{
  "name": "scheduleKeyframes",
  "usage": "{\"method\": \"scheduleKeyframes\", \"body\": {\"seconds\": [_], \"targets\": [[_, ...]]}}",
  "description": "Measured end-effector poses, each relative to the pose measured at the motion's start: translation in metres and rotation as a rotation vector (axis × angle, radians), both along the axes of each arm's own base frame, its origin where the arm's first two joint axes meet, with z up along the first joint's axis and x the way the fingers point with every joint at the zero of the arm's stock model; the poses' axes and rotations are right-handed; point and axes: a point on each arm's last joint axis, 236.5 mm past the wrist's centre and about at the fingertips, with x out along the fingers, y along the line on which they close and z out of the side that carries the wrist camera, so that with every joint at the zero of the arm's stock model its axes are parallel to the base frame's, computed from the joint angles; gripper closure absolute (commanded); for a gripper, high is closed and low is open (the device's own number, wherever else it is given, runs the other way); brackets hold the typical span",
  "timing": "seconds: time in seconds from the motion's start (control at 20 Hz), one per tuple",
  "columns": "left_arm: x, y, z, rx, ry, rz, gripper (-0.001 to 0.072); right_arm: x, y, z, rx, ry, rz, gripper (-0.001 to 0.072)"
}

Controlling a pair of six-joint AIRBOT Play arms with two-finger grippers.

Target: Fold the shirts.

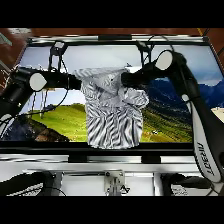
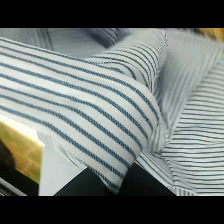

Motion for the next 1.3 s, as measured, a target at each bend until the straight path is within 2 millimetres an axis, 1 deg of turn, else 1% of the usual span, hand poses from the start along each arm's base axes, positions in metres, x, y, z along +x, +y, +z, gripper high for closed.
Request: {"method": "scheduleKeyframes", "body": {"seconds": [0.15,0.2,0.3,0.35,0.4,0.45,0.5,0.55,0.65,0.75,0.8,0.95,1.1,1.2,1.25,1.3], "targets": [[-0.004,0.003,0.048,0.024,-0.048,-0.04,0.0654,-0.011,-0.004,0.054,0.038,-0.123,0.001,0.0626],[-0.007,0.004,0.067,0.028,-0.067,-0.049,0.0654,-0.018,-0.006,0.069,0.046,-0.148,0.005,0.0626],[-0.014,0.009,0.105,0.029,-0.109,-0.06,0.0654,-0.033,-0.011,0.09,0.052,-0.177,0.015,0.0626],[-0.019,0.01,0.121,0.027,-0.123,-0.066,0.0654,-0.042,-0.013,0.097,0.052,-0.175,0.018,0.0626],[-0.024,0.011,0.132,0.025,-0.131,-0.071,0.0654,-0.05,-0.016,0.099,0.046,-0.161,0.018,0.0626],[-0.03,0.013,0.14,0.028,-0.128,-0.076,0.0654,-0.059,-0.019,0.098,0.034,-0.133,0.018,0.0626],[-0.035,0.015,0.142,0.034,-0.113,-0.078,0.0654,-0.069,-0.024,0.093,0.014,-0.09,0.017,0.0626],[-0.039,0.017,0.139,0.045,-0.089,-0.082,0.0654,-0.077,-0.029,0.087,-0.011,-0.046,0.012,0.0626],[-0.047,0.016,0.127,0.058,-0.025,-0.096,0.0654,-0.091,-0.042,0.069,-0.075,0.051,-0.005,0.0626],[-0.051,0.01,0.106,0.058,0.053,-0.117,0.0654,-0.096,-0.052,0.049,-0.134,0.14,-0.028,0.0626],[-0.05,0.006,0.091,0.055,0.093,-0.127,0.0654,-0.095,-0.055,0.039,-0.158,0.178,-0.041,0.0626],[-0.047,-0.003,0.035,0.061,0.228,-0.138,0.0654,-0.085,-0.061,0.001,-0.223,0.276,-0.073,0.0626],[-0.042,-0.004,-0.032,0.073,0.364,-0.124,0.0653,-0.067,-0.061,-0.031,-0.256,0.324,-0.107,0.0626],[-0.035,-0.003,-0.063,0.072,0.411,-0.106,0.0653,-0.057,-0.059,-0.046,-0.261,0.335,-0.124,0.0626],[-0.031,-0.002,-0.073,0.068,0.421,-0.098,0.0653,-0.053,-0.058,-0.05,-0.257,0.333,-0.132,0.0626],[-0.027,-0.002,-0.077,0.062,0.416,-0.092,0.0648,-0.048,-0.057,-0.052,-0.252,0.326,-0.137,0.0626]]}}
